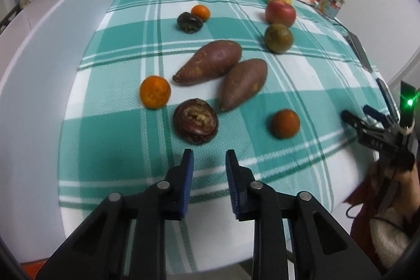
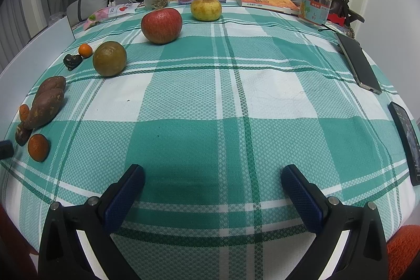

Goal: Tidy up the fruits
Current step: 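Lower the left tool onto the dark mangosteen and close its fingers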

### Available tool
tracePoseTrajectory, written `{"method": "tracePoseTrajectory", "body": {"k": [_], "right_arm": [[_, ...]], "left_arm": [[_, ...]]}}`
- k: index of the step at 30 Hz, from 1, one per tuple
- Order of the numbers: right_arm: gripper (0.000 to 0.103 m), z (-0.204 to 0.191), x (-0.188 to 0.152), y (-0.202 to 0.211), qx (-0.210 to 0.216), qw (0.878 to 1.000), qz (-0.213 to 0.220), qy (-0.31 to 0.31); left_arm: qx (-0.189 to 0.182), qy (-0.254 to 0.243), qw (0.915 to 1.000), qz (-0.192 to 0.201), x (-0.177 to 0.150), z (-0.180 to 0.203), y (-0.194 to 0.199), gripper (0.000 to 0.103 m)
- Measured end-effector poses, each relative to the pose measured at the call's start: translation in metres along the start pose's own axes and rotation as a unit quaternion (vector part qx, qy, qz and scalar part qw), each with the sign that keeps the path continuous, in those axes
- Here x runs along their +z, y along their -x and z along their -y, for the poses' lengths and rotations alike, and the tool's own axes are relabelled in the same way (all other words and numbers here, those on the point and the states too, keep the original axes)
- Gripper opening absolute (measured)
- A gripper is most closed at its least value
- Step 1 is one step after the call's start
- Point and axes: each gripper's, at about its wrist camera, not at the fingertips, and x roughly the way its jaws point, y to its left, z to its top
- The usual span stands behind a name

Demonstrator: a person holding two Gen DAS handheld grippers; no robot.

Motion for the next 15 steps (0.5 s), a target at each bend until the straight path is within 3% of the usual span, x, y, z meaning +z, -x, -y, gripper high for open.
{"method": "tracePoseTrajectory", "body": {"k": [1, 2, 3, 8, 11, 15], "right_arm": [[0.103, 0.0, 0.0, 0.0, 0.0, 1.0, 0.001, 0.0], [0.103, 0.0, 0.0, 0.0, -0.001, 1.0, 0.001, 0.0], [0.103, 0.0, -0.001, 0.0, -0.001, 1.0, 0.001, -0.001], [0.103, -0.001, -0.001, 0.001, -0.004, 1.0, 0.002, -0.003], [0.103, -0.001, -0.002, 0.001, -0.002, 1.0, 0.002, -0.001], [0.103, 0.0, 0.002, -0.001, 0.01, 1.0, -0.008, 0.006]], "left_arm": [[0.005, -0.002, 1.0, 0.003, 0.0, 0.001, 0.001, 0.05], [0.011, -0.002, 0.9999, 0.01, 0.001, 0.001, 0.002, 0.067], [0.017, 0.0, 0.9996, 0.021, 0.003, 0.001, 0.004, 0.07], [0.027, -0.003, 0.9993, 0.024, 0.025, -0.001, -0.008, 0.066], [0.042, -0.024, 0.9988, 0.008, 0.031, 0.002, -0.021, 0.053], [0.061, -0.05, 0.9969, 0.004, 0.03, 0.006, -0.031, 0.043]]}}
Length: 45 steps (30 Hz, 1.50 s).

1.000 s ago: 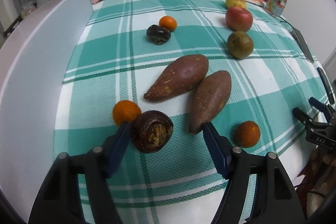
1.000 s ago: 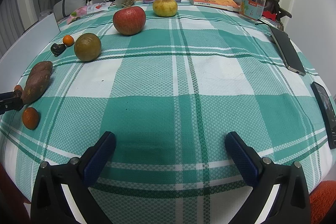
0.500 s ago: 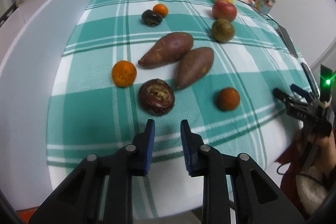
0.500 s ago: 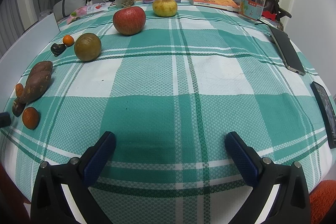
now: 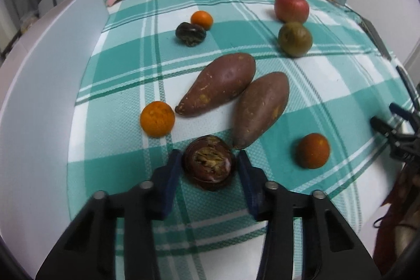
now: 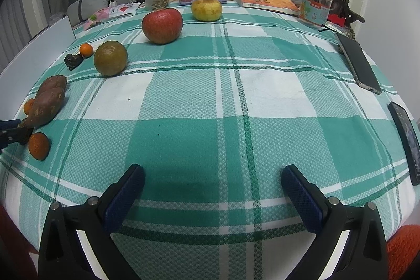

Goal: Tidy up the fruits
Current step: 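Lower the left tool onto the dark mangosteen and close its fingers, then grasp a sweet potato with the right tool while the left tool holds the mangosteen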

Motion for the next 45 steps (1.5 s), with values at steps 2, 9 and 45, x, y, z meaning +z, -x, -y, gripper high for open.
{"method": "tracePoseTrajectory", "body": {"k": [2, 9, 45], "right_arm": [[0.102, 0.003, 0.011, 0.002, 0.031, 0.999, -0.037, -0.01], [0.085, -0.069, 0.082, 0.005, 0.265, 0.95, -0.148, -0.073], [0.041, -0.186, 0.121, -0.054, 0.199, 0.957, -0.208, 0.037]], "left_arm": [[-0.01, 0.01, 0.9999, 0.004, -0.003, -0.002, 0.002, 0.042], [-0.017, 0.081, 0.9966, 0.005, -0.021, -0.027, 0.017, 0.042], [-0.043, 0.13, 0.9901, 0.03, -0.044, -0.044, 0.033, 0.042]]}}
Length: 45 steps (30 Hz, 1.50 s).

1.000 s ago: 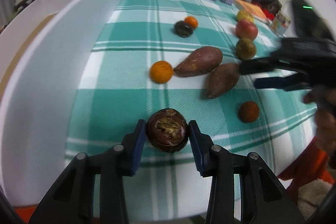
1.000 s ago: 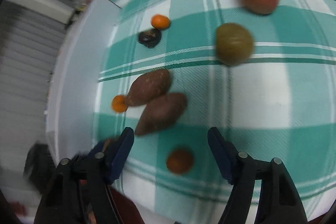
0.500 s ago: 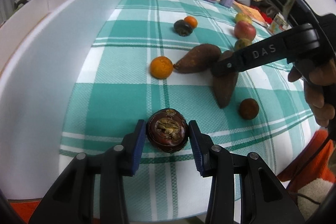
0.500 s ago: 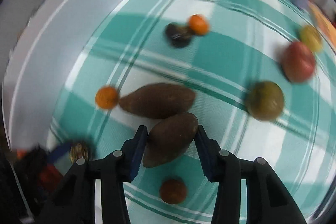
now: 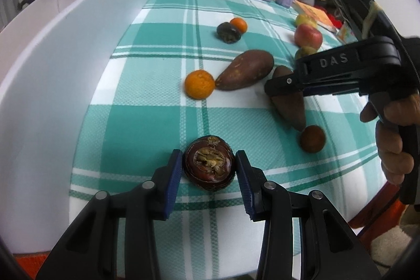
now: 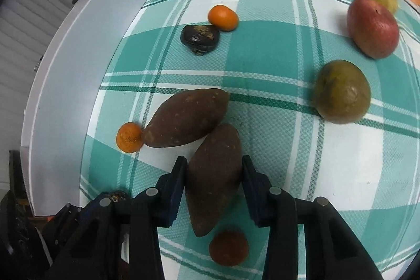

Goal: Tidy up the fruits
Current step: 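Grasp a sweet potato with the right tool while the left tool holds the mangosteen, then carry both fruits over the white box and open both tools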

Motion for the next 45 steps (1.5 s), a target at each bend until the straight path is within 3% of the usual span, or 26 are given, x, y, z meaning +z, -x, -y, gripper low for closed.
{"method": "tracePoseTrajectory", "body": {"k": [5, 9, 13, 15, 19, 24, 29, 31, 32, 33, 38, 40, 45], "right_arm": [[0.041, -0.016, -0.002, 0.054, 0.05, 0.998, 0.027, 0.01], [0.041, -0.058, 0.006, 0.105, 0.099, 0.992, 0.062, 0.046], [0.041, -0.127, 0.02, 0.127, 0.155, 0.981, 0.082, 0.088], [0.041, -0.167, 0.025, 0.122, 0.175, 0.975, 0.077, 0.11], [0.041, -0.237, 0.026, 0.089, 0.188, 0.969, 0.053, 0.151], [0.041, -0.291, 0.019, 0.029, 0.163, 0.971, 0.014, 0.177], [0.042, -0.302, 0.014, -0.001, 0.151, 0.973, -0.001, 0.172], [0.044, -0.303, 0.015, -0.003, 0.148, 0.975, 0.003, 0.168], [0.048, -0.302, 0.016, -0.001, 0.151, 0.974, 0.008, 0.166], [0.058, -0.299, 0.016, 0.003, 0.153, 0.975, 0.015, 0.163], [0.075, -0.271, 0.02, 0.046, 0.157, 0.973, 0.078, 0.149], [0.091, -0.252, 0.016, 0.068, 0.15, 0.971, 0.113, 0.148], [0.098, -0.179, -0.014, 0.109, 0.066, 0.967, 0.191, 0.157]], "left_arm": [[-0.056, 0.056, 0.9968, -0.003, 0.019, -0.008, 0.045, 0.041], [-0.071, 0.075, 0.9941, 0.034, 0.05, -0.03, 0.104, 0.042], [-0.006, 0.086, 0.9927, 0.084, 0.077, -0.08, 0.15, 0.042], [0.036, 0.11, 0.9893, 0.089, 0.083, -0.116, 0.157, 0.042], [0.114, 0.149, 0.9799, 0.069, 0.078, -0.182, 0.148, 0.042], [0.137, 0.179, 0.9735, 0.038, 0.06, -0.221, 0.127, 0.042], [0.15, 0.188, 0.9702, 0.032, 0.053, -0.23, 0.116, 0.043], [0.151, 0.189, 0.9694, 0.04, 0.05, -0.233, 0.118, 0.056], [0.154, 0.188, 0.969, 0.047, 0.047, -0.233, 0.122, 0.074], [0.16, 0.187, 0.9677, 0.056, 0.047, -0.232, 0.125, 0.083], [0.154, 0.182, 0.9671, 0.09, 0.049, -0.217, 0.139, 0.084], [0.137, 0.175, 0.9695, 0.104, 0.049, -0.198, 0.144, 0.084], [0.064, 0.126, 0.9816, 0.128, 0.05, -0.118, 0.148, 0.087]]}}
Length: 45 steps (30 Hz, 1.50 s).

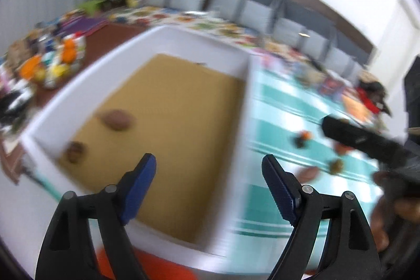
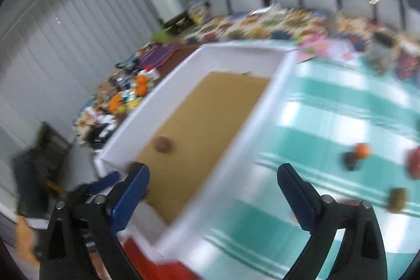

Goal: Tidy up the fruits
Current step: 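Carry both fruits over the white box and open both tools, then move both empty tools back over the fruit on the cloth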

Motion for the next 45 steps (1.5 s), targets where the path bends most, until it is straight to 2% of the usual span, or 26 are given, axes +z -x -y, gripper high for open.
{"method": "tracePoseTrajectory", "body": {"k": [3, 5, 9, 12, 16, 20, 30, 34, 45], "right_arm": [[0.099, 0.05, -0.038, 0.037, -0.068, 0.997, 0.026, 0.014], [0.1, 0.086, -0.076, 0.056, -0.116, 0.993, 0.033, 0.016], [0.101, 0.157, -0.149, 0.076, -0.214, 0.977, 0.017, 0.004], [0.101, 0.2, -0.194, 0.084, -0.256, 0.966, 0.016, -0.035], [0.1, 0.235, -0.22, 0.081, -0.265, 0.961, -0.003, -0.075], [0.1, 0.253, -0.221, 0.083, -0.266, 0.96, 0.008, -0.086], [0.101, 0.253, -0.228, 0.075, -0.259, 0.962, 0.001, -0.082], [0.101, 0.254, -0.232, 0.067, -0.259, 0.962, -0.014, -0.084], [0.103, 0.254, -0.237, 0.063, -0.264, 0.961, -0.009, -0.085]], "left_arm": [[-0.06, -0.036, 0.9976, -0.002, -0.017, 0.054, 0.001, 0.089], [-0.085, -0.055, 0.9948, -0.008, -0.033, 0.087, -0.006, 0.09], [-0.079, -0.08, 0.993, -0.034, -0.071, 0.133, -0.04, 0.09], [-0.067, -0.093, 0.992, -0.053, -0.101, 0.149, -0.073, 0.09], [-0.049, -0.108, 0.9894, -0.083, -0.126, 0.159, -0.109, 0.09], [-0.027, -0.124, 0.9889, -0.078, -0.136, 0.163, -0.123, 0.09], [0.001, -0.144, 0.9864, -0.078, -0.145, 0.162, -0.128, 0.09], [0.01, -0.164, 0.9832, -0.08, -0.148, 0.164, -0.129, 0.091], [0.009, -0.183, 0.9802, -0.076, -0.151, 0.164, -0.129, 0.094]]}}
